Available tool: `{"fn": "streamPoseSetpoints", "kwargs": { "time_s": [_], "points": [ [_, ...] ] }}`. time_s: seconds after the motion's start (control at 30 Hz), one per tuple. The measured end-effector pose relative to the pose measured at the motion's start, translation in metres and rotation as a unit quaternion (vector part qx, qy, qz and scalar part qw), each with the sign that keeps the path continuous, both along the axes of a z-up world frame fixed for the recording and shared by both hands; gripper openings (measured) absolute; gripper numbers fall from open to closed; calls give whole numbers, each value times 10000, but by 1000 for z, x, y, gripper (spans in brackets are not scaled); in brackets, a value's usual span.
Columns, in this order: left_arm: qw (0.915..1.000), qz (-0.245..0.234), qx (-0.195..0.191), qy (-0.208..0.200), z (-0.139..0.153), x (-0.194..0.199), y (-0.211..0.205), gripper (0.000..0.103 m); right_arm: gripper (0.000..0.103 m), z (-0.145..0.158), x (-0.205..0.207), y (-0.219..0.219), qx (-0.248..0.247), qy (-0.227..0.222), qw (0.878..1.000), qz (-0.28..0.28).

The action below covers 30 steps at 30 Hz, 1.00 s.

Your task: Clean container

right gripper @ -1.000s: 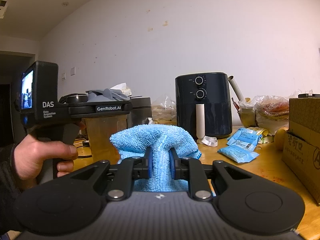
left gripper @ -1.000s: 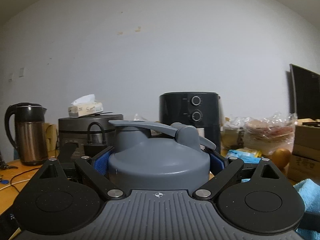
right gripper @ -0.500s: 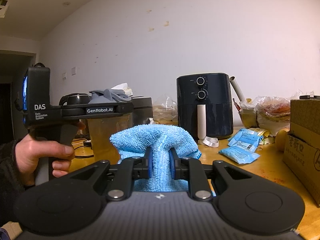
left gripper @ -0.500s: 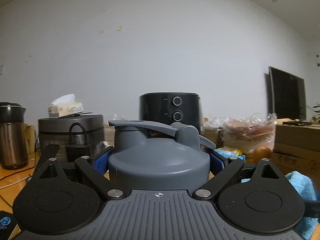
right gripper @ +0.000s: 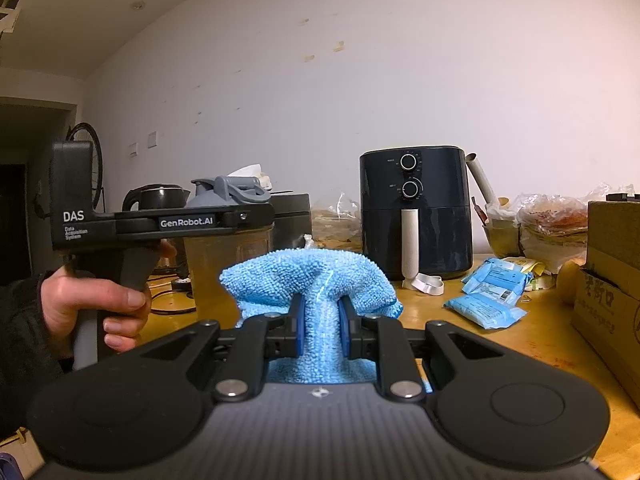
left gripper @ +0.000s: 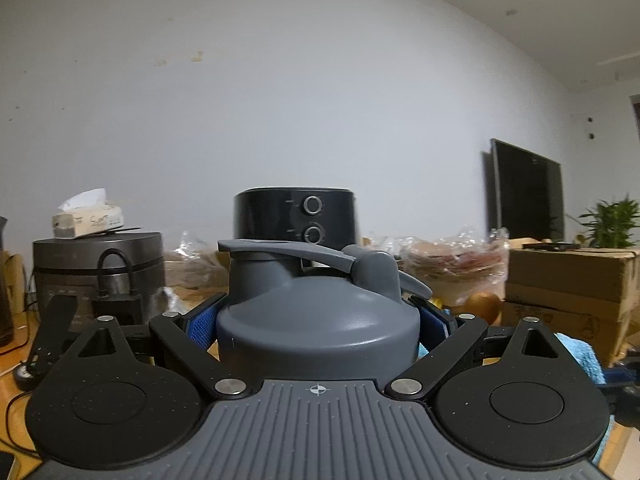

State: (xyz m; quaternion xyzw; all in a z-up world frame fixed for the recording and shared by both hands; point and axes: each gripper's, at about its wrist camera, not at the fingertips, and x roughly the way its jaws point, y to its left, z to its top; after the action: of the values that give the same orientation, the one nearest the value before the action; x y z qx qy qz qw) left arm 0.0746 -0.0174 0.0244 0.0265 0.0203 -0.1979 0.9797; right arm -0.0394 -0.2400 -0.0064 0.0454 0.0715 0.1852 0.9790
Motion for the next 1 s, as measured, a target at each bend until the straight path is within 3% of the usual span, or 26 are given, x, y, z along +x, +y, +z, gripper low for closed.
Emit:
{"fn": "streamPoseSetpoints", "kwargs": {
  "time_s": [0.43,1.0],
  "points": [
    [9959,-857,234,-173,-1,1,6,95,15,1,2,8,-26,7,10000,89],
    [9870,-1583,-102,272,-2,31,28,96,15,4,6,17,-94,23,9996,258]
  ]
}}
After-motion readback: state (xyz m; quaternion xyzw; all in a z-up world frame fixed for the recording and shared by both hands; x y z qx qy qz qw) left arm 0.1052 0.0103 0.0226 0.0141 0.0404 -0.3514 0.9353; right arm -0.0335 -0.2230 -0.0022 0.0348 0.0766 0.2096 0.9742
